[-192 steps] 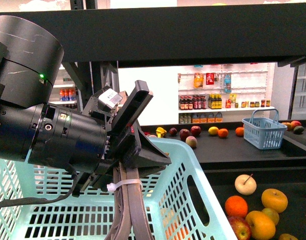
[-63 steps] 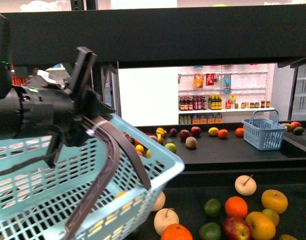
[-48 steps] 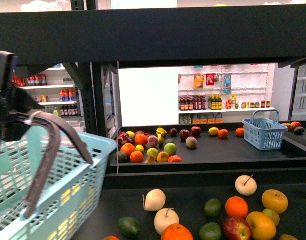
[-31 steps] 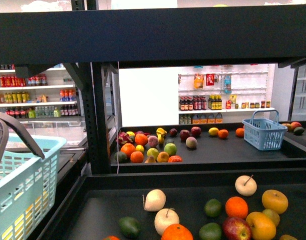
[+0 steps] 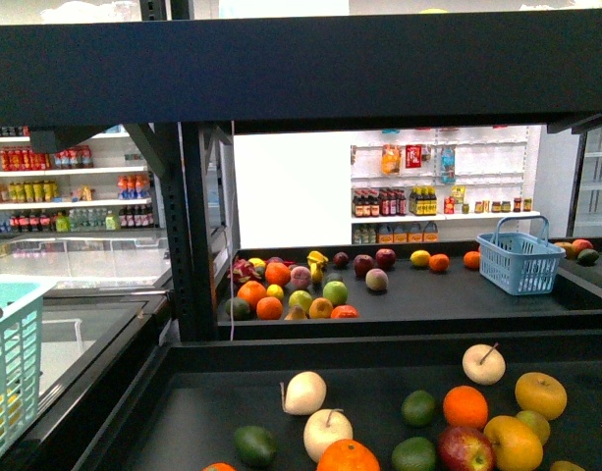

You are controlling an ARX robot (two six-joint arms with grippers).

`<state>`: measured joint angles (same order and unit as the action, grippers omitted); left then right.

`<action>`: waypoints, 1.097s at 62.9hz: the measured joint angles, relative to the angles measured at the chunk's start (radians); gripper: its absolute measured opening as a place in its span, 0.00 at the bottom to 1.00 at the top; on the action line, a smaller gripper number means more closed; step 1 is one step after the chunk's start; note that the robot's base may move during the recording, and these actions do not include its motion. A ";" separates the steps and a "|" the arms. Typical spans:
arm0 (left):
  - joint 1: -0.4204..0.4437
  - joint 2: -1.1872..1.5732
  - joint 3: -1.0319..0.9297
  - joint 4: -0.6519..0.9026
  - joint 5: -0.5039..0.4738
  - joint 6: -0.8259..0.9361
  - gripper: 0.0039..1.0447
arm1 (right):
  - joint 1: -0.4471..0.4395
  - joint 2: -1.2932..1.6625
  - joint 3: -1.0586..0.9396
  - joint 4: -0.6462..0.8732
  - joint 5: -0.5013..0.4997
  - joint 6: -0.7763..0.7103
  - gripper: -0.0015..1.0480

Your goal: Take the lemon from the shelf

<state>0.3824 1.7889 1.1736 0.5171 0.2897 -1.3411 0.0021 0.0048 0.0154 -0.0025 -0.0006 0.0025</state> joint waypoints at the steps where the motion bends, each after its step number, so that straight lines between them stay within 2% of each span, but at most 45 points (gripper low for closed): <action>1: 0.002 0.000 -0.001 0.003 0.002 0.002 0.10 | 0.000 0.000 0.000 0.000 0.000 0.000 0.98; 21: 0.007 -0.002 -0.076 0.082 0.068 0.035 0.10 | 0.000 0.000 0.000 0.000 0.000 0.000 0.98; 53: 0.036 -0.008 -0.177 0.127 0.056 -0.050 0.94 | 0.000 0.000 0.000 0.000 0.000 0.000 0.98; 69: 0.045 -0.052 -0.177 0.067 0.051 -0.046 0.93 | 0.000 0.000 0.000 0.000 0.000 0.000 0.98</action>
<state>0.4271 1.7367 0.9962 0.5838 0.3405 -1.3869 0.0021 0.0048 0.0154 -0.0025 -0.0006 0.0025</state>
